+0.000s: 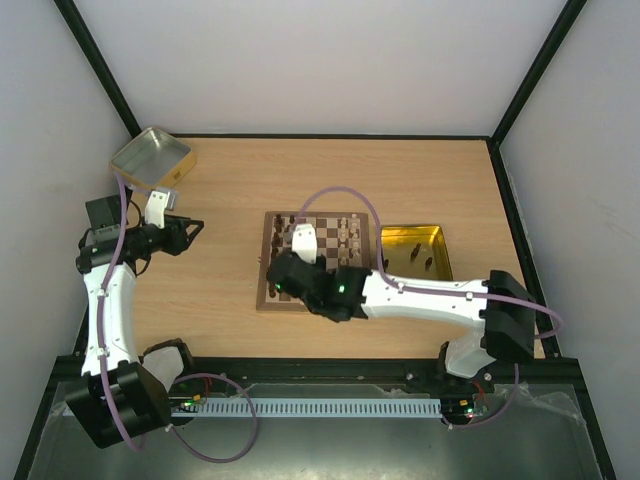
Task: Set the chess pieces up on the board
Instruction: Pick up the chess piece from the chessboard.
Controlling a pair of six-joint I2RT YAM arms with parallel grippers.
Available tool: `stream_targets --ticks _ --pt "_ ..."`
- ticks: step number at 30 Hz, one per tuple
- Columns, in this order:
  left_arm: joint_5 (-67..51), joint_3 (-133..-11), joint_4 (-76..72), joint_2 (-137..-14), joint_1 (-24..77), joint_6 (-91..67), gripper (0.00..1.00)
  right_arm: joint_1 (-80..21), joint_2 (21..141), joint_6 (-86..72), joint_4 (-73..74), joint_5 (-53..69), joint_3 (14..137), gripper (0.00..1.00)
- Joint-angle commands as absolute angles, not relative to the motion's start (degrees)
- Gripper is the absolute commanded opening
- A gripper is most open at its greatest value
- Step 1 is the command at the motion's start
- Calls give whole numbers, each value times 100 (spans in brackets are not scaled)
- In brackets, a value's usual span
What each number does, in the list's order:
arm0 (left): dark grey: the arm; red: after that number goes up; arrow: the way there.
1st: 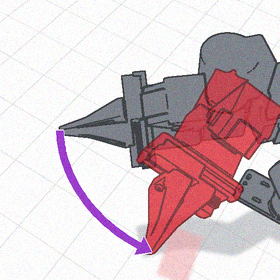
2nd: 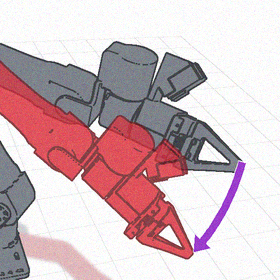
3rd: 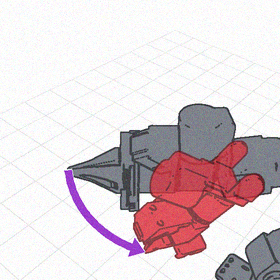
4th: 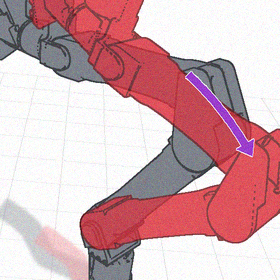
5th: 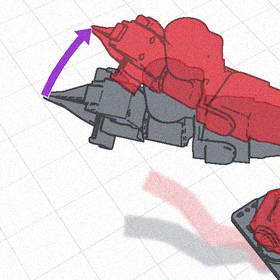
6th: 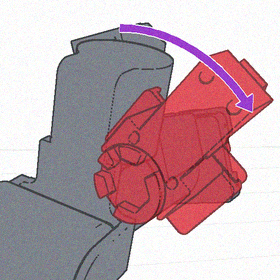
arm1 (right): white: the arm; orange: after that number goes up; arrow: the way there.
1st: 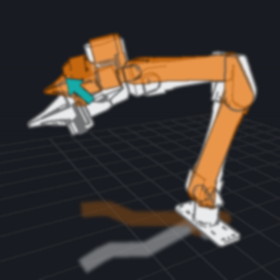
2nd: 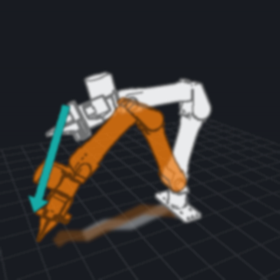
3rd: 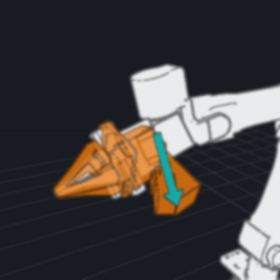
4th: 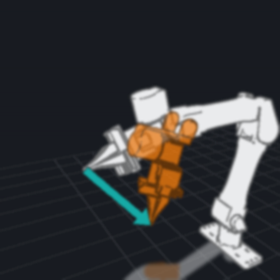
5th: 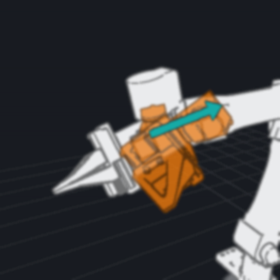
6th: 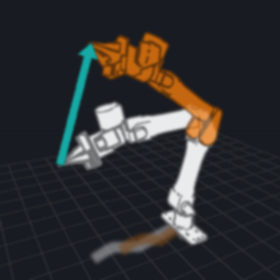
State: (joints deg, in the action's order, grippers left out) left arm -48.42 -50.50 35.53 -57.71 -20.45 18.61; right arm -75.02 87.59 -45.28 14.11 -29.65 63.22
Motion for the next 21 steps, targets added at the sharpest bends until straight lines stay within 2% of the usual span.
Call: stream_targets --ticks 1,4,8,21 --pt "-4950 -5008 3632 -5740 -1996 1908 41 -7305 8945 -4642 4056 -1971 7624 35" --pt "-4946 -5018 3644 -5737 -1978 1912 41 -7051 8971 -4657 4668 -1152 7731 39" --pt "-4967 -5025 3661 -5716 -1983 1924 41 -6809 8920 -4603 4760 -120 7272 36" --pt "-4946 -5035 3674 -5702 -1976 1935 41 -6794 9690 -4439 4448 248 7059 33"
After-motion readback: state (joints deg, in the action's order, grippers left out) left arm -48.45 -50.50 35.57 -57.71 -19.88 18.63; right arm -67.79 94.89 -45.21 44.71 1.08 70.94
